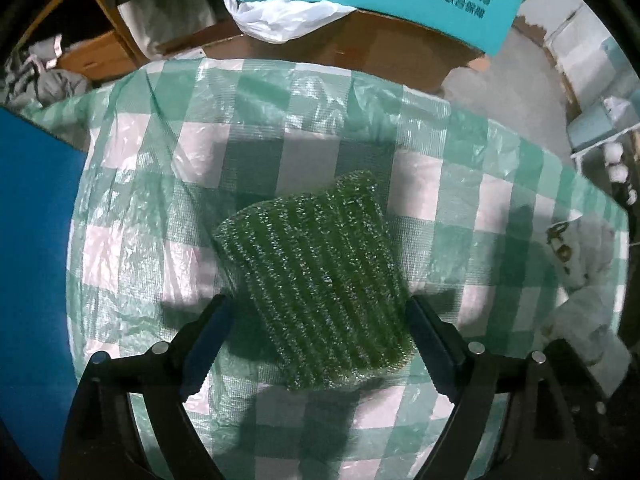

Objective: Organize soft objects
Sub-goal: 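Grasp the green mesh scrubber pad with left tool while right tool holds bundle, then carry the scrubber with left tool while right tool carries the bundle to box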

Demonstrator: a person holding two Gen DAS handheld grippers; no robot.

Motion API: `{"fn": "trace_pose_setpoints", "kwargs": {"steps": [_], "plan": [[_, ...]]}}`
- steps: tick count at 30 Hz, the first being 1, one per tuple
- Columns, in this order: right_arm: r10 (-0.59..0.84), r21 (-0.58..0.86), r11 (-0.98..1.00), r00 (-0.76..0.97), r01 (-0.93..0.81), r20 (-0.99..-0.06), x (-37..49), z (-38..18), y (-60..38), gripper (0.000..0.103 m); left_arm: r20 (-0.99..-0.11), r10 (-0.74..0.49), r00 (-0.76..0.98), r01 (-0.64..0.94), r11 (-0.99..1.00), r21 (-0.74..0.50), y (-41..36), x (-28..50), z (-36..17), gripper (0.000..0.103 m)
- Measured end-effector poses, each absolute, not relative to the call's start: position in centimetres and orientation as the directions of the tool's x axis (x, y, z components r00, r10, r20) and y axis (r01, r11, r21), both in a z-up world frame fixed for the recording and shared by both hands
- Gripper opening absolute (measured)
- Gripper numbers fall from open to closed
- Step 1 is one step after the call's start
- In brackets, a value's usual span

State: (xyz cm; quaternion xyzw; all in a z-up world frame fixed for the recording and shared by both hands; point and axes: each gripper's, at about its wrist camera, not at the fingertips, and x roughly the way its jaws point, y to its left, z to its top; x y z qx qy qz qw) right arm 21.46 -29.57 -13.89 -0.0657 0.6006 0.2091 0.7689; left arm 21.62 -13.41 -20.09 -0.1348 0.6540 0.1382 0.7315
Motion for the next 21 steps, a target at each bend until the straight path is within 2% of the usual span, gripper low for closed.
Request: {"fn": "trace_pose_setpoints", "kwargs": {"steps": [4, 7, 10, 12, 14, 15, 21], "plan": [[0.245, 0.156, 0.907, 0.189, -0.392, -0.951, 21.4, -14.0, -30.0, 0.044, -0.991, 0.076, 0.114, -0.325, 0.945, 0.035, -14.4, 21.7, -20.2, 0.087], [0.247, 0.158, 0.906, 0.190, -0.392, -0.950, 21.2, -13.9, -30.1, 0.044, -0.988, 0.073, 0.134, -0.301, 0.953, 0.030, -14.6, 21.4, -19.6, 0.075], [0.251, 0.158, 0.904, 0.194, -0.398, -0.948, 21.1, -13.7, -30.0, 0.044, -0.988, 0.054, 0.145, -0.269, 0.963, 0.013, -15.0, 21.1, -19.2, 0.057], [0.252, 0.157, 0.903, 0.197, -0.400, -0.947, 20.9, -13.5, -29.9, 0.044, -0.988, 0.032, 0.149, -0.256, 0.967, -0.007, -15.2, 21.1, -19.0, 0.033], [0.256, 0.160, 0.901, 0.197, -0.403, -0.946, 20.7, -13.4, -29.8, 0.044, -0.989, -0.005, 0.148, -0.242, 0.969, -0.041, -15.5, 21.0, -19.0, 0.018], [0.258, 0.160, 0.900, 0.200, -0.406, -0.945, 20.5, -13.4, -29.7, 0.044, -0.989, -0.017, 0.148, -0.235, 0.971, -0.052, -15.5, 20.8, -19.0, 0.014], [0.265, 0.160, 0.893, 0.206, -0.420, -0.942, 19.6, -12.7, -29.6, 0.044, -0.986, -0.035, 0.164, -0.197, 0.978, -0.067, -15.3, 19.5, -18.4, 0.012]]}}
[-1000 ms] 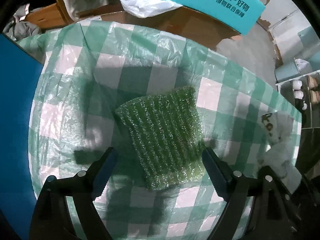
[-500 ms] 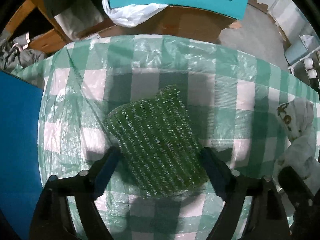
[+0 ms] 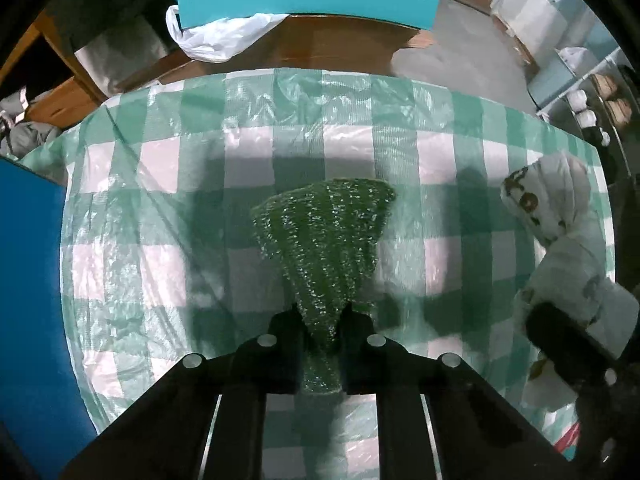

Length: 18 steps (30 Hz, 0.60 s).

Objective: Organize soft objects
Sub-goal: 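Carry the scrubber with left tool while right tool carries the bundle to box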

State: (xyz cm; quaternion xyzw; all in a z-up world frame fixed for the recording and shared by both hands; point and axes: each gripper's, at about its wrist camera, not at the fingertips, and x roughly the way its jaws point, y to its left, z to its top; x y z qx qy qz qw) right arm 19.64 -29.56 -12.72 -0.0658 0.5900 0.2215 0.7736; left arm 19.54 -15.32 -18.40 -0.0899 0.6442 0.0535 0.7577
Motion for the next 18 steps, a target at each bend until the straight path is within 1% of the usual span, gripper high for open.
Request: {"fn": "trace_pose_setpoints", "kwargs": {"steps": [18], "plan": [[0.318, 0.187, 0.879, 0.247, -0.438, -0.915, 16.3, -8.6, -28.6, 0.044, -0.962, -0.081, 0.260, -0.071, 0.992, -0.102, -12.4, 15.1, -13.3, 0.011]]}}
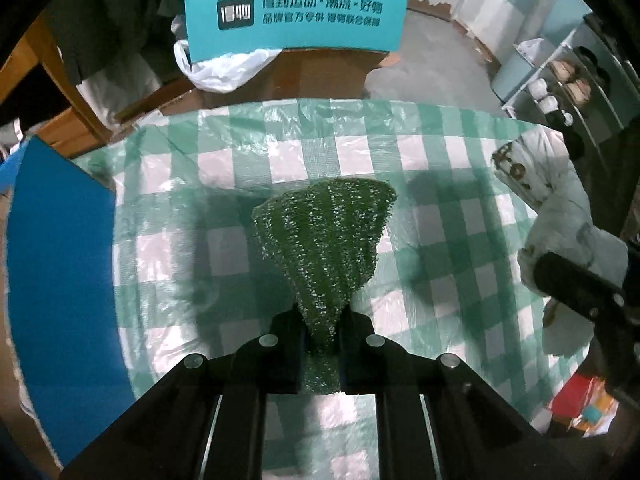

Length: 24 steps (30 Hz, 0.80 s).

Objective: Organize soft objects
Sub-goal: 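Carry the scrubber with left tool while right tool carries the bundle to box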

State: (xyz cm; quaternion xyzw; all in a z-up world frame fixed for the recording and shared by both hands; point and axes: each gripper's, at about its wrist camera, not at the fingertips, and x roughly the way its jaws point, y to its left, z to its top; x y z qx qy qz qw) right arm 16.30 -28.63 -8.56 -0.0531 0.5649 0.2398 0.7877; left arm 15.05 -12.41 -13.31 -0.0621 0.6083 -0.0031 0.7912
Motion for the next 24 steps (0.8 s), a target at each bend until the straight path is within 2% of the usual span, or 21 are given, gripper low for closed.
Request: {"fn": "trace_pose_setpoints", "kwargs": {"steps": [24], "plan": [[0.401, 0.197, 0.812, 0.282, -0.549, -0.872, 11.5, -3.4, -23.5, 0.044, -0.906, -0.075, 0.417, 0.038, 0.997, -0.065, -7.6, 8.8, -5.6, 0.011]]}}
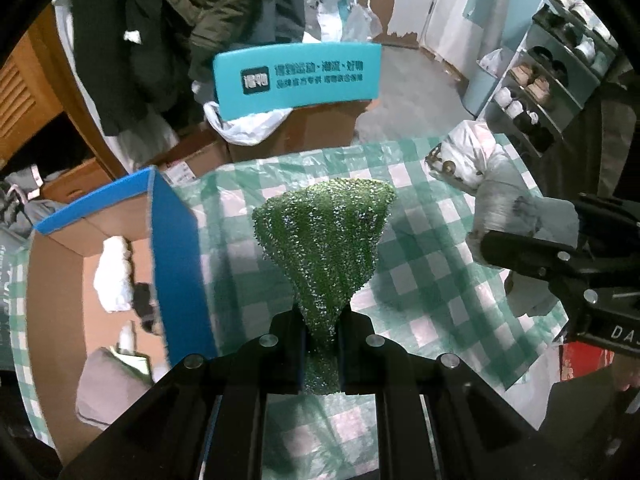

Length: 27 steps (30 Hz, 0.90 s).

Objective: Organize soft objects
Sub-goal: 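Carry the scrubber with left tool while right tool carries the bundle to box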

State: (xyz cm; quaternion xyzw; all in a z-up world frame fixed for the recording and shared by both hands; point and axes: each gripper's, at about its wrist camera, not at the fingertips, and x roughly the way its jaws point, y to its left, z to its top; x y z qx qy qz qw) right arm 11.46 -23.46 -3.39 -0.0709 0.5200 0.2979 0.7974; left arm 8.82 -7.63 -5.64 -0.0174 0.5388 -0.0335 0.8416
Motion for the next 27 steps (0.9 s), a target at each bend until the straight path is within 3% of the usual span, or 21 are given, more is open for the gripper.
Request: {"fn": "trace_pose_setpoints", "kwargs": {"steps": [27], "plan": [[0.485, 0.205, 0.699, 0.244, -0.685, -0.840, 7.4, 0.3, -14.2, 0.044, -0.854, -0.074, 0.516, -0.016, 0.995, -0.096, 1.0, 2.2, -1.7, 0.011]]}}
